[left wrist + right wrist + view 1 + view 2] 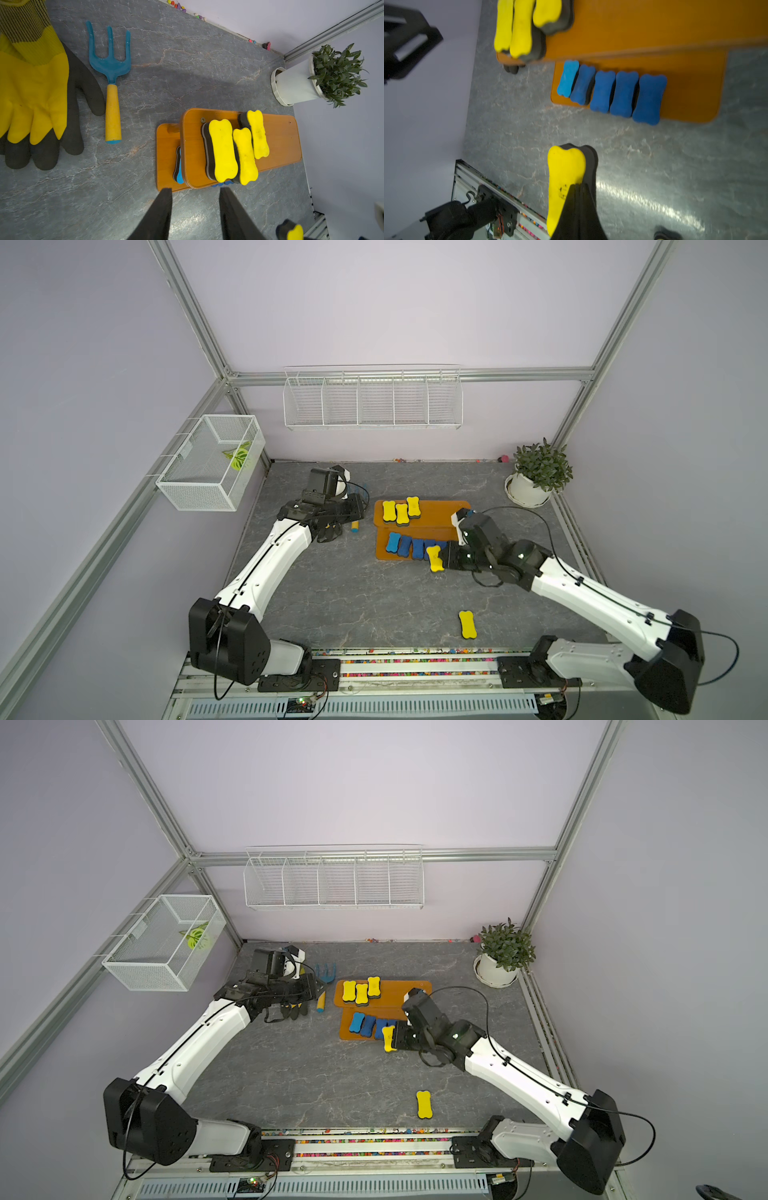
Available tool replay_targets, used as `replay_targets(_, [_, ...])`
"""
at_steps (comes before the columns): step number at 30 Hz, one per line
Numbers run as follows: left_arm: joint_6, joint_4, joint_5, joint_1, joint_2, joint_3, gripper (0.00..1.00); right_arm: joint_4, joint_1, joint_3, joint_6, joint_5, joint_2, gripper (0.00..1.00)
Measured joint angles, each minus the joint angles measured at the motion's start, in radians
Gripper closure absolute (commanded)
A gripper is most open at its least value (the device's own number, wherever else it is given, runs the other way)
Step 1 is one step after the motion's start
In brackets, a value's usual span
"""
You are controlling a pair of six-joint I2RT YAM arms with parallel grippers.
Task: Remove the whiteboard erasers from the shelf
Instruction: Place the whiteboard eraser at the center of the board.
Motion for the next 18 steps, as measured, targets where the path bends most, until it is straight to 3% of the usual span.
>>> replay_targets(9, [0.0,0.01,0.012,0.0,-0.018,-0.017,0.57,-0.014,0.208,-0.261,0.196,0.111,-0.063,1.0])
replay_targets(18, [0.0,0.015,0.011,0.0,-0.025,-0.022,0.57,0.033,0.254,-0.384,0.282,0.123,-0.058,1.0])
